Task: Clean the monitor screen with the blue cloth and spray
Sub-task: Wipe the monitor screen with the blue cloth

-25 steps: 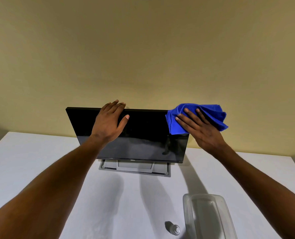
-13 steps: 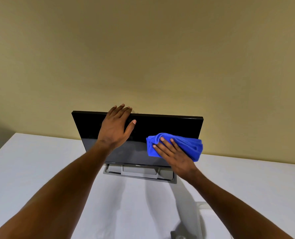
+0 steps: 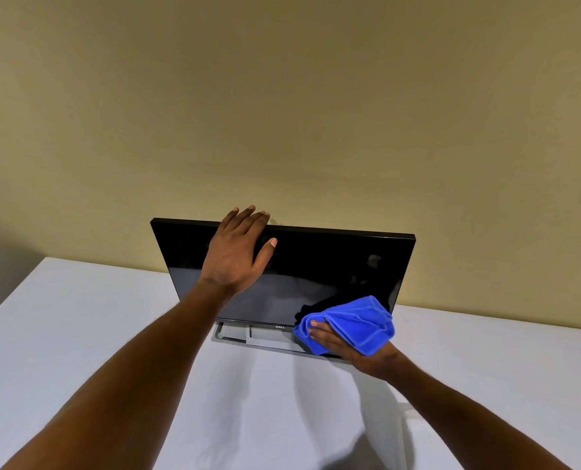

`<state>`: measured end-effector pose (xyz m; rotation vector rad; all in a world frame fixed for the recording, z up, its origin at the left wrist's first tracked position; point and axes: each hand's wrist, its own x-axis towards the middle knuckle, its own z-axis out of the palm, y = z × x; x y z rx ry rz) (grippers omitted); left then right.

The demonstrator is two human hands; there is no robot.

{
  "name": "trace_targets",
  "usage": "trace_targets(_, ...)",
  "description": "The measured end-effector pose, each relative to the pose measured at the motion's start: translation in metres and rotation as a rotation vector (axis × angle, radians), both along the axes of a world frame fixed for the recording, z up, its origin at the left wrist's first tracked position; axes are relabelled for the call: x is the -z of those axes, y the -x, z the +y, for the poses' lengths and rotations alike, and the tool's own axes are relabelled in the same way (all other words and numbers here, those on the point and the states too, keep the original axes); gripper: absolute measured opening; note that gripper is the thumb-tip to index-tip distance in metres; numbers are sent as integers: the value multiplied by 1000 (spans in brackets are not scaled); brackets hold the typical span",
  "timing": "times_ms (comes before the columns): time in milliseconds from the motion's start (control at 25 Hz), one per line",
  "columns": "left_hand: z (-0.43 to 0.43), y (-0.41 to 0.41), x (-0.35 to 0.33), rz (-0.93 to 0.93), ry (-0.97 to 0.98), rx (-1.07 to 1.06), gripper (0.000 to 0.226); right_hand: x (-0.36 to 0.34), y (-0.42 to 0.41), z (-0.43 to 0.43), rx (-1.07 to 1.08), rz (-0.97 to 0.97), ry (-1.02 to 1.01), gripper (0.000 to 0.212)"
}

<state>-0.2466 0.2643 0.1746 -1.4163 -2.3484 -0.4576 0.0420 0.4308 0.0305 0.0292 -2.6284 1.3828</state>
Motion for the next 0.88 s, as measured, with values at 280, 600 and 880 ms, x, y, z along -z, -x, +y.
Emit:
trace_targets(280,-1,-2,-5,-12,21,-1,58,-43,-32,44,-23,12,-596,48)
trace_targets(600,0,-2,-8,-36,72,4,62,-104,-11,81,130,262,-1158,62)
trace_targets(880,0,-2,-12,-60,67,20,62,-101,39,35,544,217,-1230,90)
